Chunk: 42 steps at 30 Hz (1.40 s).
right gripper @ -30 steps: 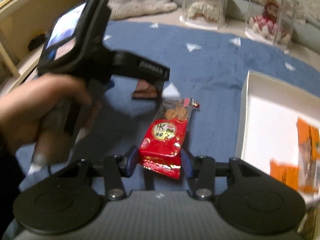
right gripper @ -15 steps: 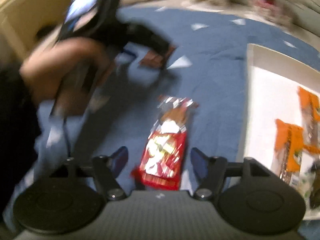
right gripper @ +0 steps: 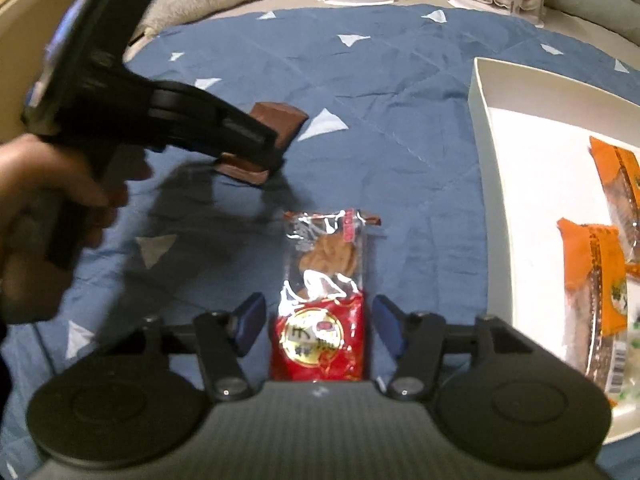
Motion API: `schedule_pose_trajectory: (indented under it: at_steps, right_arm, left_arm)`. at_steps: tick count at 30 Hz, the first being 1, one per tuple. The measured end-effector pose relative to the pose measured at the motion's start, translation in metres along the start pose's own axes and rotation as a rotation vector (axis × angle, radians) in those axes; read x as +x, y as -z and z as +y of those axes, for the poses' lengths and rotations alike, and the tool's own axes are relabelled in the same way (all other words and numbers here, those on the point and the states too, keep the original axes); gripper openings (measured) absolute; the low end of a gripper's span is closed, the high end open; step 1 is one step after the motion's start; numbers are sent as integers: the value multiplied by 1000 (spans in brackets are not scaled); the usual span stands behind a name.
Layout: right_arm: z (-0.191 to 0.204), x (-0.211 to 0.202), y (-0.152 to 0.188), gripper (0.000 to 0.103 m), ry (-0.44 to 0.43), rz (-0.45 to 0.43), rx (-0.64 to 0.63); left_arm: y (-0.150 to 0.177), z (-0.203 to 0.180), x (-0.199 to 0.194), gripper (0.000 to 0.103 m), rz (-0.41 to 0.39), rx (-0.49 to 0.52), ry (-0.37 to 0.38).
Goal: Organize snacks
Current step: 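Grasp the brown chocolate bar with the left tool while the right tool grasps the red candy pack, then carry the brown chocolate bar and red candy pack over the white tray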
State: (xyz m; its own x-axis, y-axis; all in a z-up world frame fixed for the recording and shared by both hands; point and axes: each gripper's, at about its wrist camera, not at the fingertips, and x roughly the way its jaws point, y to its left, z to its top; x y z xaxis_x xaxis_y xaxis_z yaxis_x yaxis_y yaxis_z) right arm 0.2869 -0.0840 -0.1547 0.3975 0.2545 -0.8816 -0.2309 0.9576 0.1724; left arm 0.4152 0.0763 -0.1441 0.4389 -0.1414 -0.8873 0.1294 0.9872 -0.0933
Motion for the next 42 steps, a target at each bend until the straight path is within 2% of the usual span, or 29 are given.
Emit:
schedule_pose_trajectory:
  at_steps: [3,5,8,12,18,22,29,36,42]
  right_arm:
    - [-3,5,0,53,-4,11,3]
    - [-4,7,-1,52,-3,11,4]
    - [-3,7,-1,51,1,11,3]
    - [-2,8,0,49,3,9,-11]
    - [-7,2,-1,40,-13,-3,-11]
    - [-6,-10,-6,39,-14,-45,-47]
    - [-15,-46,-16,39,-53,-130,-21]
    - [-28,-86,-28,39,-69,-243,-7]
    - [-53,-116,-35,40,-78,-321,24]
  left_arm:
    - [-1,0,4,51,-10,-55,-10]
    - [-4,-1,5,56,-26,-86,-15]
    - [-5,-9,11,57,-35,-76,-46]
    - [-4,-15,10,45,-43,-30,-94]
    - [1,-10,-4,44,-59,-55,-106]
    - [3,-3,-25,44,-92,-97,-110]
    - [3,-3,-73,44,-173,-162,-81]
    - [7,-31,-108,44,-239,-136,-87]
    - [11,-52,-132,44,-296,-139,-50]
